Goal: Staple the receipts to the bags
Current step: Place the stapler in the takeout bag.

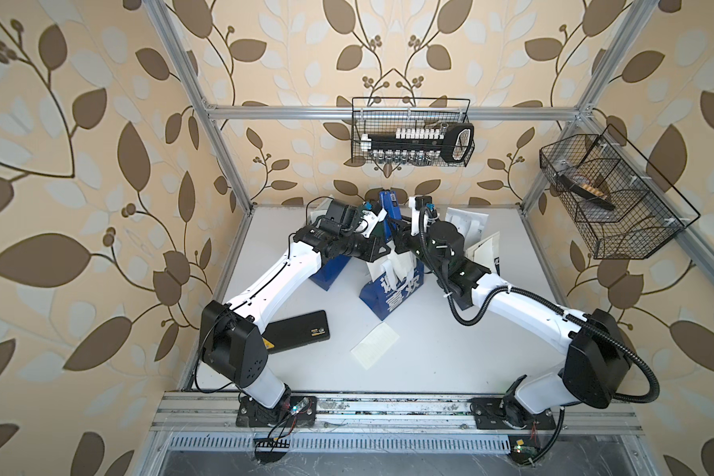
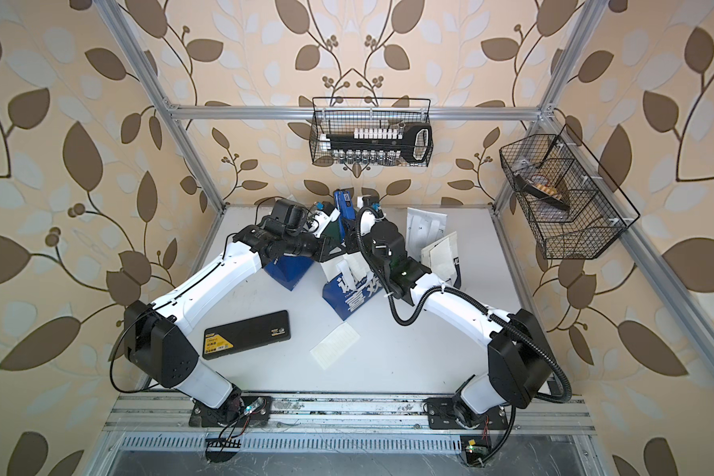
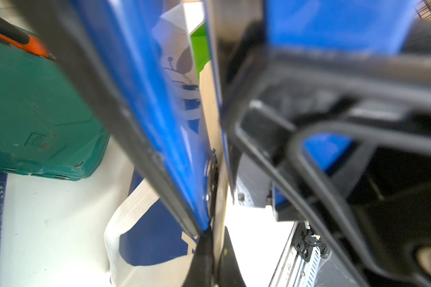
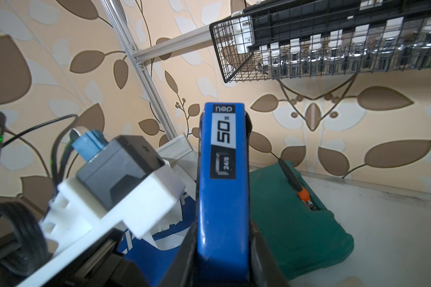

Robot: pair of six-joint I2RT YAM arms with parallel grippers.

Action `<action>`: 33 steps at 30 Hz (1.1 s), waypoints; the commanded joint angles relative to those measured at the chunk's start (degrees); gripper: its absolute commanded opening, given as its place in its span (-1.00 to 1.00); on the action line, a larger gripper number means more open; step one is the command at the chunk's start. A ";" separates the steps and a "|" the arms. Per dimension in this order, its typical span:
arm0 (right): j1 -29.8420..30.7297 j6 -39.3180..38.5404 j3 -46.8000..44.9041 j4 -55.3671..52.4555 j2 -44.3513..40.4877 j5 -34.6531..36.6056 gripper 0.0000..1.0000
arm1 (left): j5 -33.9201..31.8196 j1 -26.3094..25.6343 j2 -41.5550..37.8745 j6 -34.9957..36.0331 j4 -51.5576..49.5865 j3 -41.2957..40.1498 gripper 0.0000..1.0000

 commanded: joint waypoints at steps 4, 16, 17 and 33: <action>0.63 -1.10 -3.79 2.93 -3.61 -1.01 -1.00 | 1.59 0.73 -2.13 -1.03 8.53 1.23 -1.00; 1.33 -5.83 -9.66 -0.51 -7.48 -7.85 -0.31 | 7.46 0.65 -4.52 11.74 16.32 -6.88 -1.00; 1.34 -7.14 -10.05 -0.94 -8.38 -7.32 -0.19 | 8.17 0.67 -5.19 13.50 17.89 -8.45 -1.00; -12.17 -35.83 -6.63 -27.78 -18.07 -33.79 0.59 | 12.21 -1.28 -12.04 44.80 14.56 -16.11 -1.00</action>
